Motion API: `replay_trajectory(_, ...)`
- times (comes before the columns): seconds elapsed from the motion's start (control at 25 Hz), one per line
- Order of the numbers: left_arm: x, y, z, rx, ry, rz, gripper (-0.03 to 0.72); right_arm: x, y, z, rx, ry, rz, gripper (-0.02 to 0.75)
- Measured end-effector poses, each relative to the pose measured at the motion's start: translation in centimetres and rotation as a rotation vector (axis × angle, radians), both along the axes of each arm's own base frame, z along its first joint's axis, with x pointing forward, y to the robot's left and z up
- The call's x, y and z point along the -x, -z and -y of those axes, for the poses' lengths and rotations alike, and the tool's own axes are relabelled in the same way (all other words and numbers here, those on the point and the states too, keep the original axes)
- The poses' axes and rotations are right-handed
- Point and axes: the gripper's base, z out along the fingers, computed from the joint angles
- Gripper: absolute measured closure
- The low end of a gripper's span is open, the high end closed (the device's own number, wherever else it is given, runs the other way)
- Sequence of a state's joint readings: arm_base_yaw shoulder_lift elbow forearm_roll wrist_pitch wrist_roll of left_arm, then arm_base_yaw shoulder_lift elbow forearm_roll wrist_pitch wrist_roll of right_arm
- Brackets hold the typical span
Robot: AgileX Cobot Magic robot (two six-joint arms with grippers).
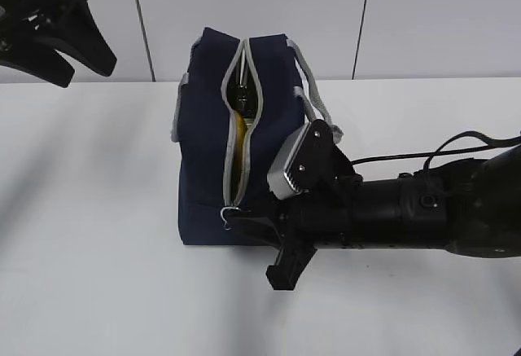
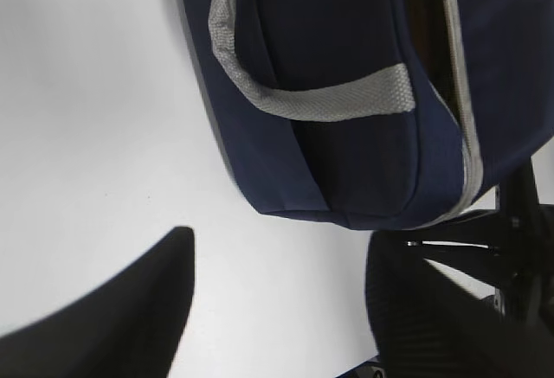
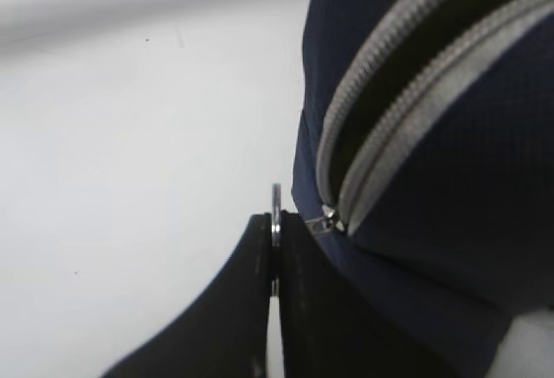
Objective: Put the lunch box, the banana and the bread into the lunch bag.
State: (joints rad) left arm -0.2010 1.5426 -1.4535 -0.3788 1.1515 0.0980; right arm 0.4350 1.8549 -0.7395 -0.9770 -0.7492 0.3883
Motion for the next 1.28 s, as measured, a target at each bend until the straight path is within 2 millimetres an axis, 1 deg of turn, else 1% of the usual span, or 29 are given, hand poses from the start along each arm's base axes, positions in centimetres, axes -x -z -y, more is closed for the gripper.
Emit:
replay_trajectory(0.52,0.0,0.0,0.0,-0.003,0.005,0.002,0.254,0.6,-3.1,0.2,-0.029,-0.017,0.067,0.754)
replay_trajectory(0.84,0.0,0.0,0.0,-0.009,0.014,0.008,0.254,0.8,-4.3,0.3,-0.033,-0.011,0.087,0.754)
replay_trajectory(1.08,0.0,0.0,0.0,-0.012,0.022,0.007,0.254,0.7,-4.5,0.3,-0.034,-0.003,0.084,0.754)
replay_trajectory(1.28,0.0,0.0,0.0,-0.015,0.029,0.01,0.254,0.2,-5.7,0.0,-0.059,0.002,0.098,0.754)
